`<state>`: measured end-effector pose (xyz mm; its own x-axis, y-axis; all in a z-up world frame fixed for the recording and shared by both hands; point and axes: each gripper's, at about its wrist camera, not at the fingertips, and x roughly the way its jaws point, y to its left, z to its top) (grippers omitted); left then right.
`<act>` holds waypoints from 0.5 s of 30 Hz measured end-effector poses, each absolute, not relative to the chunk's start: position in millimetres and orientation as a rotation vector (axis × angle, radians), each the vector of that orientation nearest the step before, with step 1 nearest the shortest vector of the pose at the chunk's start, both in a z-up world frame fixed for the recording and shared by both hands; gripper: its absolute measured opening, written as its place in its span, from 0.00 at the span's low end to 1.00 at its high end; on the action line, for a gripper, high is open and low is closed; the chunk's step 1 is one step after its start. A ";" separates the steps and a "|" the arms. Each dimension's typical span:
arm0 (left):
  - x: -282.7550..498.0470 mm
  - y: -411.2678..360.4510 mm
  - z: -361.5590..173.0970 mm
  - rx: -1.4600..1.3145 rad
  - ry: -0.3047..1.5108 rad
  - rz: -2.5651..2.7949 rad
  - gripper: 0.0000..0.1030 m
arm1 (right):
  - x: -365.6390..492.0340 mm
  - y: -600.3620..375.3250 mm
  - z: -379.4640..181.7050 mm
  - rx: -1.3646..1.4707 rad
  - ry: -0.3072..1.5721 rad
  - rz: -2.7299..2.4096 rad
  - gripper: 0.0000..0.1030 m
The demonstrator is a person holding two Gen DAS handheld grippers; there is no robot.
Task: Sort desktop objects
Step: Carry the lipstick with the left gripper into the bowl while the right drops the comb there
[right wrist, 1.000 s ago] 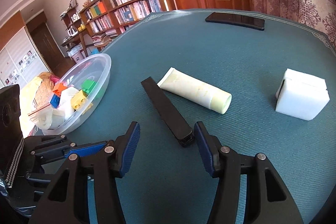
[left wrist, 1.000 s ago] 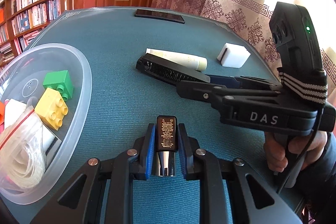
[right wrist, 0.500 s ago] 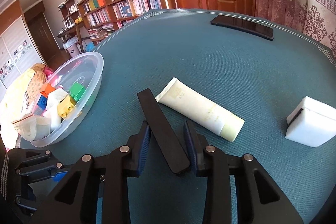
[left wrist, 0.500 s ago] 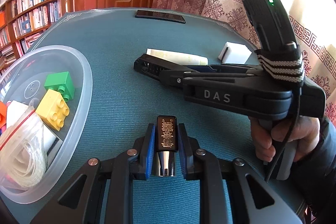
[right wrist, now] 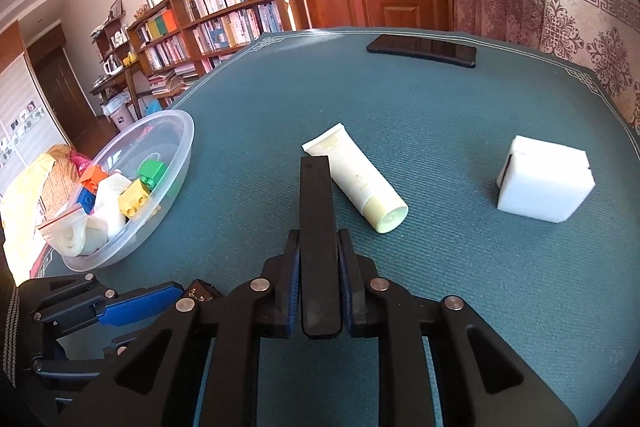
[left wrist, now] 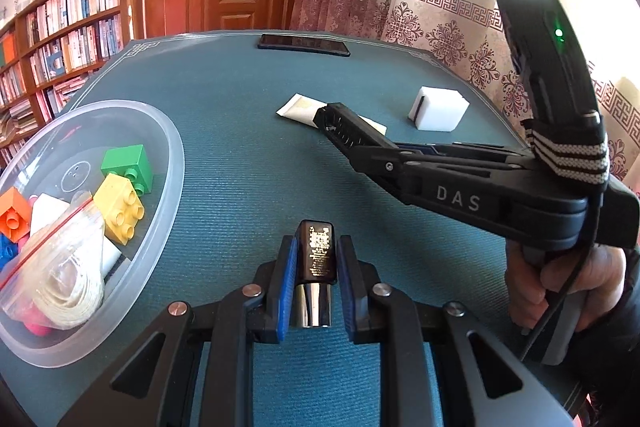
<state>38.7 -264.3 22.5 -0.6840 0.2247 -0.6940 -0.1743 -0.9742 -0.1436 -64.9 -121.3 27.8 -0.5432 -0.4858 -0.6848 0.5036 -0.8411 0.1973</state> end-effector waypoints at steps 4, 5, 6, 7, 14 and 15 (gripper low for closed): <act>45.4 -263.2 24.6 -1.114 -0.095 2.694 0.22 | -50.3 -111.9 36.8 1.004 -0.017 -2.372 0.18; 47.2 -263.3 25.5 -1.110 -0.096 2.697 0.22 | -46.8 -110.0 38.6 0.998 -0.027 -2.375 0.18; 49.4 -263.9 26.8 -1.105 -0.097 2.700 0.22 | -43.6 -108.4 40.2 0.992 -0.037 -2.377 0.18; 51.6 -264.7 28.2 -1.100 -0.097 2.705 0.22 | -40.2 -106.9 41.5 0.987 -0.045 -2.379 0.18; 62.3 -271.7 42.0 -1.052 -0.099 2.743 0.22 | -27.2 -108.4 47.1 0.964 -0.072 -2.381 0.18; 63.0 -273.8 45.2 -1.040 -0.102 2.751 0.22 | -25.6 -109.3 47.5 0.962 -0.074 -2.380 0.18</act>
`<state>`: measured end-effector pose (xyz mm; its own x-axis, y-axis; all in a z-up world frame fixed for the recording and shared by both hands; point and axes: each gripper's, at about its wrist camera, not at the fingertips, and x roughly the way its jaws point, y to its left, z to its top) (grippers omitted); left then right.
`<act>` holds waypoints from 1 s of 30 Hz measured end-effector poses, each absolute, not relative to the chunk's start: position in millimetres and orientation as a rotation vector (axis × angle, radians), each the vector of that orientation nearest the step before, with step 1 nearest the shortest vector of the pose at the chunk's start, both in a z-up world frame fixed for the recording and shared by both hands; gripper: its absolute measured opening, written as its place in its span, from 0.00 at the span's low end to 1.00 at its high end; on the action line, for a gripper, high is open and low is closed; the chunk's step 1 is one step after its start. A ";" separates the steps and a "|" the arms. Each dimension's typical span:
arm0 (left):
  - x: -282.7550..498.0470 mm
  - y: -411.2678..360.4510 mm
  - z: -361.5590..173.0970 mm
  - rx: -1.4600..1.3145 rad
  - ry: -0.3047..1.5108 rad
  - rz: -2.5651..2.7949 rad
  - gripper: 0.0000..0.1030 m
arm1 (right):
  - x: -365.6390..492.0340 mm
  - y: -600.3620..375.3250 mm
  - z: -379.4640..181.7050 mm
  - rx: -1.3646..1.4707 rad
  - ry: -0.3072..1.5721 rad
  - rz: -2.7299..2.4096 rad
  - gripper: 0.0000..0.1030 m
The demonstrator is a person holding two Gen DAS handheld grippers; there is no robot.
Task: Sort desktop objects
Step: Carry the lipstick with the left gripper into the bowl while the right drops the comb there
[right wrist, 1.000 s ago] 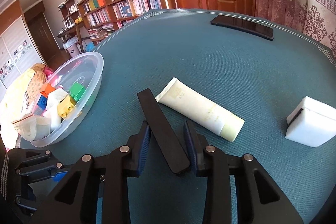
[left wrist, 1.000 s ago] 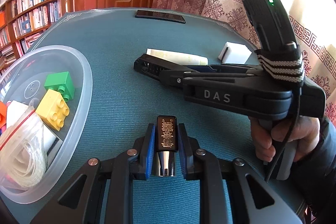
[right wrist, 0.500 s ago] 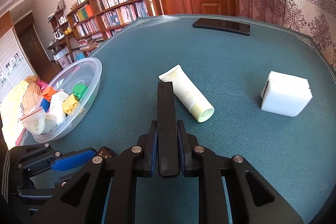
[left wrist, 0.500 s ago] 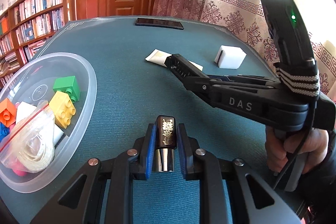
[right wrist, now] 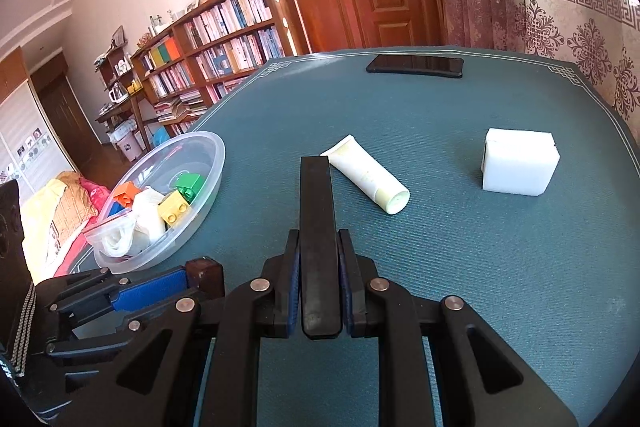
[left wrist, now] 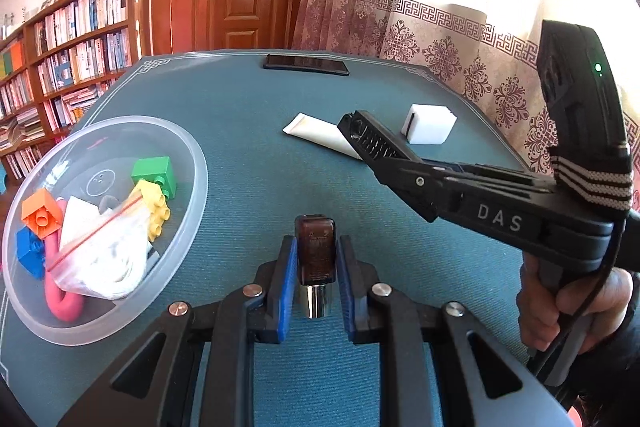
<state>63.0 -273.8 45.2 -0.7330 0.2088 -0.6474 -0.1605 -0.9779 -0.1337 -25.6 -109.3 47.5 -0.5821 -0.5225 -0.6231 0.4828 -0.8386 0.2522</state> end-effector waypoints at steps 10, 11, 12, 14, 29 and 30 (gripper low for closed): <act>67.1 -327.4 80.1 -0.921 -0.201 2.889 0.22 | -16.6 -133.4 58.4 0.930 -0.071 -2.353 0.18; 66.8 -334.1 81.6 -0.915 -0.207 2.908 0.22 | -16.1 -137.2 59.3 0.928 -0.071 -2.346 0.17; 66.2 -340.5 82.3 -0.912 -0.212 2.926 0.22 | -15.8 -141.0 60.0 0.928 -0.071 -2.338 0.17; 64.5 -353.5 81.3 -0.919 -0.227 2.955 0.22 | -15.9 -148.8 60.3 0.930 -0.070 -2.326 0.17; 53.2 -417.3 57.3 -1.015 -0.273 3.080 0.22 | -21.8 -205.9 58.2 0.957 -0.047 -2.237 0.18; 53.2 -419.5 56.4 -1.019 -0.278 3.081 0.22 | -21.9 -210.8 58.7 0.955 -0.043 -2.230 0.17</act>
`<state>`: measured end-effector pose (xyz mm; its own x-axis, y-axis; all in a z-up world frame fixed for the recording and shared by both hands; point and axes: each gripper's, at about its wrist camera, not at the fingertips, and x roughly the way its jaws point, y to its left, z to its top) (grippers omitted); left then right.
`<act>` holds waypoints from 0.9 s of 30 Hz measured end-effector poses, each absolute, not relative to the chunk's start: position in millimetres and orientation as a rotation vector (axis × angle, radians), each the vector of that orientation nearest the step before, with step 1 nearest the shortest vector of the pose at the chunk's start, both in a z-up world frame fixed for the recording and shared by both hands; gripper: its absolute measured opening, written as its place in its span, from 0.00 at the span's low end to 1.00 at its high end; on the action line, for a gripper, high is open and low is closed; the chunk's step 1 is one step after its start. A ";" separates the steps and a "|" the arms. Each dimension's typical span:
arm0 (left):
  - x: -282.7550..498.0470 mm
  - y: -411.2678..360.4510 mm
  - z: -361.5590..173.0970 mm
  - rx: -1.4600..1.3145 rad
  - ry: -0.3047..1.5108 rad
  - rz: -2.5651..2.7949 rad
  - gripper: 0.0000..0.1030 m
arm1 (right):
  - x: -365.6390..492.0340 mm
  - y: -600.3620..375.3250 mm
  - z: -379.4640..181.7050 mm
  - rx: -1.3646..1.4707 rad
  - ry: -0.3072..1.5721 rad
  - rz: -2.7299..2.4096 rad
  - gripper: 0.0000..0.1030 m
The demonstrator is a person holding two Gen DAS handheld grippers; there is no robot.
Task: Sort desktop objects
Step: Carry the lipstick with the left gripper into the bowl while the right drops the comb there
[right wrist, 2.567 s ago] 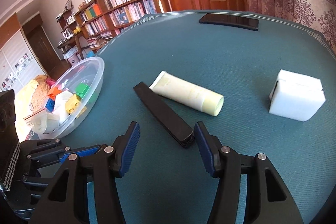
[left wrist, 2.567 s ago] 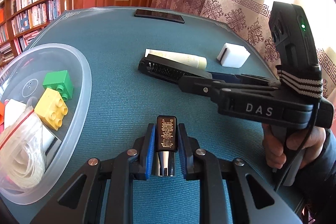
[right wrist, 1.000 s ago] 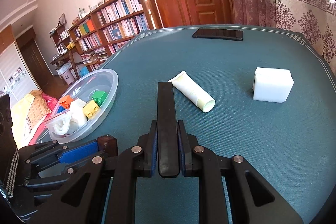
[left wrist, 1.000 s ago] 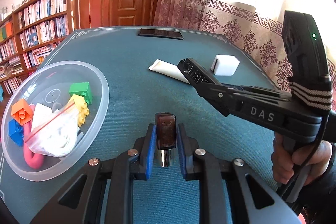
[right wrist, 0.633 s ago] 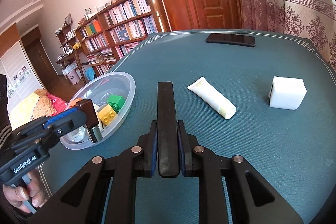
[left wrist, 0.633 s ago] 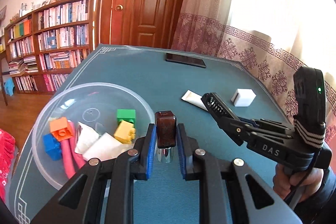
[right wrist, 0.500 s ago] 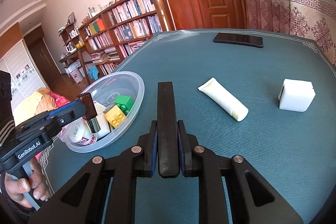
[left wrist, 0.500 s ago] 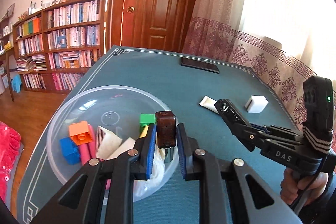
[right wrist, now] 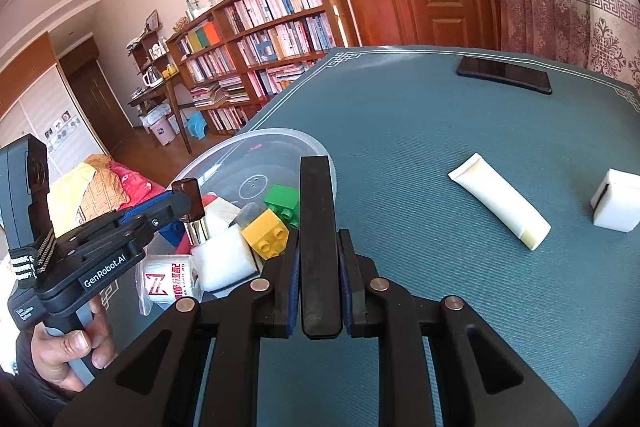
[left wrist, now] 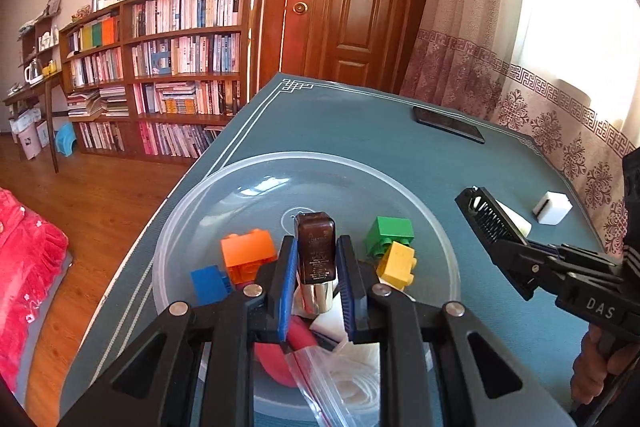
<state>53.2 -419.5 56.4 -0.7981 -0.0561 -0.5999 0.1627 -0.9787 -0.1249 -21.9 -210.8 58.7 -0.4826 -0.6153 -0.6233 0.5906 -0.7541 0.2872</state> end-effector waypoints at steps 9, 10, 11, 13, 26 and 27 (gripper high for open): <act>50.1 -436.5 49.9 0.965 0.311 -2.827 0.26 | -23.9 -257.8 62.0 0.939 -0.007 -2.161 0.18; 49.8 -439.8 49.8 0.968 0.337 -2.827 0.40 | -24.7 -262.4 61.4 0.940 -0.004 -2.156 0.18; 50.5 -443.1 50.1 0.963 0.365 -2.828 0.49 | -25.5 -266.7 60.8 0.942 -0.002 -2.150 0.18; 54.5 -447.1 53.2 0.922 0.393 -2.827 0.74 | -26.0 -275.1 59.7 0.945 0.001 -2.141 0.18; 64.7 -446.8 69.3 0.828 0.337 -2.822 0.82 | -26.6 -284.1 47.5 0.983 -0.009 -2.124 0.40; 64.9 -446.8 69.7 0.827 0.342 -2.820 0.82 | -26.5 -282.2 47.3 0.982 -0.021 -2.125 0.43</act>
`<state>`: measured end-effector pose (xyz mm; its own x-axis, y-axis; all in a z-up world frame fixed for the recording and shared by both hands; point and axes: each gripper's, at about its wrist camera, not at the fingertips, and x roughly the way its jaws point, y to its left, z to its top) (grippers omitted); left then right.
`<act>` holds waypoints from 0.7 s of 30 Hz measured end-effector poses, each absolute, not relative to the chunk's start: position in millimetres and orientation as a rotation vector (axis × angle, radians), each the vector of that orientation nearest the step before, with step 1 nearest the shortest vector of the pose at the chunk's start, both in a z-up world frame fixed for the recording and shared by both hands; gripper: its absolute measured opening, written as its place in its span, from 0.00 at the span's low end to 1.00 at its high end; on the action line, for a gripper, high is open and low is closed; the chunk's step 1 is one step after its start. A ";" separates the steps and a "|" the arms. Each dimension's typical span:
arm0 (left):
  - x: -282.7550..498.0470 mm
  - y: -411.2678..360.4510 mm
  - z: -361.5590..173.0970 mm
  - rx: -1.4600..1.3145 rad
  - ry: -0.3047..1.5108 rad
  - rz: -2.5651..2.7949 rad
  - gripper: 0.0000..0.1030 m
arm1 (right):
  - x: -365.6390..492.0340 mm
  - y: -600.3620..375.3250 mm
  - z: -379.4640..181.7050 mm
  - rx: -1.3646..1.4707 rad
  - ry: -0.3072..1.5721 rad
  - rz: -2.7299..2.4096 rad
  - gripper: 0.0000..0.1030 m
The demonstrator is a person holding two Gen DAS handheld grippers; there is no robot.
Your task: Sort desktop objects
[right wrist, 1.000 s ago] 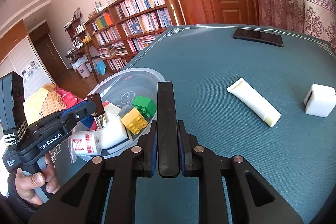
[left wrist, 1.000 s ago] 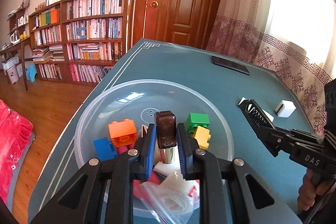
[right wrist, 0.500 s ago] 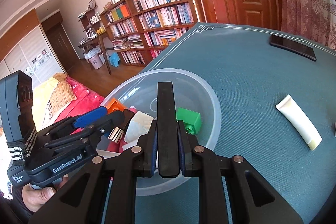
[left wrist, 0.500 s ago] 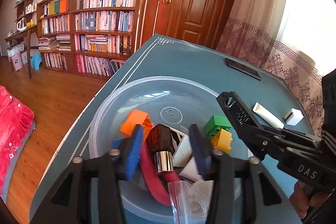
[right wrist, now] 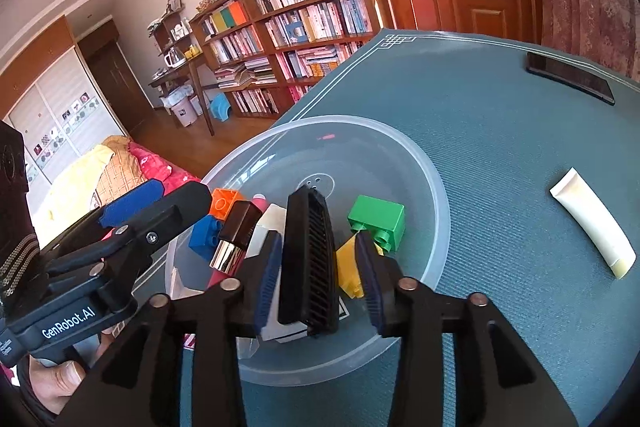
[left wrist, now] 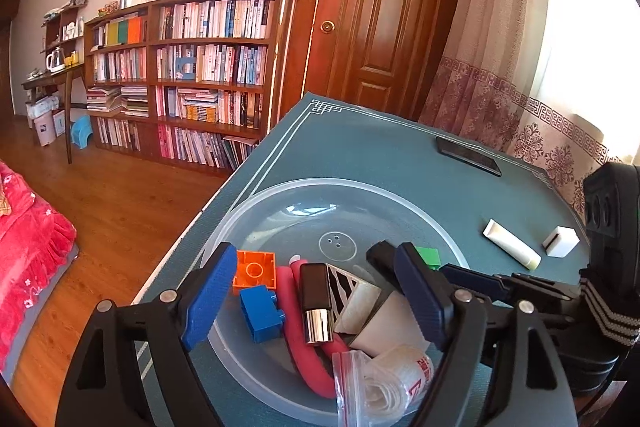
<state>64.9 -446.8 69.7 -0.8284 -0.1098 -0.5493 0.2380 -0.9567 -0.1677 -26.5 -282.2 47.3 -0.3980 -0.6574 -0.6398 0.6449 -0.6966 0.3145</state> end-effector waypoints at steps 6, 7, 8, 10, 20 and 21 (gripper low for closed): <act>66.4 -443.5 70.0 0.826 0.335 -2.816 0.86 | -23.3 -267.2 46.1 0.975 -0.044 -2.158 0.43; 66.4 -441.9 69.9 0.829 0.329 -2.819 0.87 | -22.9 -263.7 46.3 0.973 -0.050 -2.168 0.43; 66.2 -439.9 69.6 0.834 0.323 -2.822 0.88 | -21.8 -259.0 46.7 0.969 -0.055 -2.182 0.43; 65.6 -434.9 69.1 0.846 0.309 -2.827 0.94 | -18.1 -248.7 48.6 0.951 -0.057 -2.221 0.43; 66.5 -403.4 74.2 0.862 0.272 -2.868 0.99 | -11.5 -182.3 46.6 0.943 -0.112 -2.393 0.51; 66.8 -399.2 74.1 0.867 0.265 -2.875 0.99 | -12.7 -174.3 45.1 0.954 -0.121 -2.410 0.51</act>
